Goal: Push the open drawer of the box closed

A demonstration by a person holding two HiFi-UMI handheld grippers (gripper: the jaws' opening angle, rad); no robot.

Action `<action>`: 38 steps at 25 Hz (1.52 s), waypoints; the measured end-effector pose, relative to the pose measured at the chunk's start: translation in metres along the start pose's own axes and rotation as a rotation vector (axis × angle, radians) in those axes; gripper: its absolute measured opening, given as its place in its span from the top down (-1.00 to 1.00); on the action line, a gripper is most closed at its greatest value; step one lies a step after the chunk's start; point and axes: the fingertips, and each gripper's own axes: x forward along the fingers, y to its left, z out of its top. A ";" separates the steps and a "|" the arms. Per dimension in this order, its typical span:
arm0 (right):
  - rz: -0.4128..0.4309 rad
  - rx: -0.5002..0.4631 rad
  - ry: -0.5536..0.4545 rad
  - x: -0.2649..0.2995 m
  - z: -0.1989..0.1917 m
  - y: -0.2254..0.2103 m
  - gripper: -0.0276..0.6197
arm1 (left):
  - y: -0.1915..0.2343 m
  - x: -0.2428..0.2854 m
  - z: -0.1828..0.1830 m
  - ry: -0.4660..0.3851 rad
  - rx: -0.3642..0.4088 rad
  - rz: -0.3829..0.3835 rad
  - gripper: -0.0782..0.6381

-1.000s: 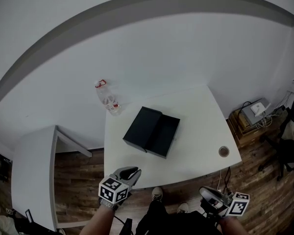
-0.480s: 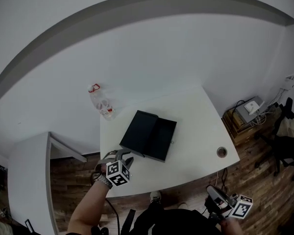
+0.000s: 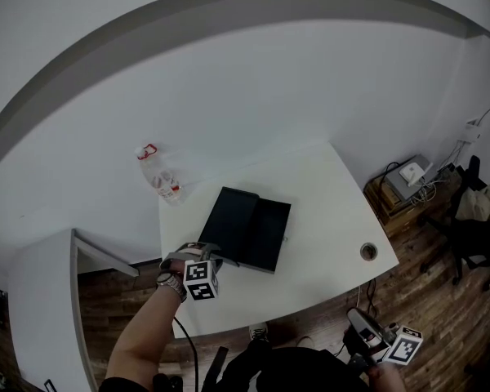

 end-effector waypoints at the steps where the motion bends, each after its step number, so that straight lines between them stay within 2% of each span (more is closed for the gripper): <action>1: -0.005 -0.002 0.001 0.002 -0.001 0.000 0.90 | -0.001 0.002 -0.001 0.004 0.008 -0.013 0.45; 10: -0.038 0.001 0.009 0.018 -0.008 -0.004 0.90 | -0.012 0.021 -0.011 0.030 0.030 -0.103 0.46; 12: -0.038 -0.002 0.016 0.026 -0.008 -0.006 0.90 | -0.010 0.021 -0.013 0.027 0.012 -0.114 0.54; 15: -0.047 -0.003 0.041 0.040 -0.009 -0.013 0.90 | -0.009 0.019 -0.015 0.014 -0.020 -0.143 0.54; 19: -0.097 -0.062 0.131 0.063 -0.011 -0.034 0.90 | -0.009 0.018 -0.012 -0.026 -0.059 -0.179 0.54; 22: -0.149 -0.183 0.244 0.093 -0.008 -0.055 0.71 | -0.010 0.018 -0.010 -0.034 -0.064 -0.199 0.54; 23: -0.166 -0.242 0.290 0.105 -0.007 -0.064 0.72 | -0.010 0.018 -0.009 -0.036 -0.065 -0.205 0.54; 30: -0.281 -0.818 0.737 0.194 -0.016 -0.145 0.66 | -0.009 0.014 -0.004 -0.076 -0.100 -0.228 0.54; 32: -0.295 -0.955 0.869 0.210 -0.024 -0.169 0.64 | -0.010 0.014 -0.004 -0.084 -0.107 -0.234 0.54; 35: -0.313 -1.076 1.026 0.222 -0.033 -0.201 0.65 | -0.010 0.014 -0.004 -0.092 -0.109 -0.231 0.54; 38: -0.300 -1.100 1.092 0.230 -0.038 -0.217 0.64 | -0.010 0.013 -0.004 -0.104 -0.115 -0.230 0.54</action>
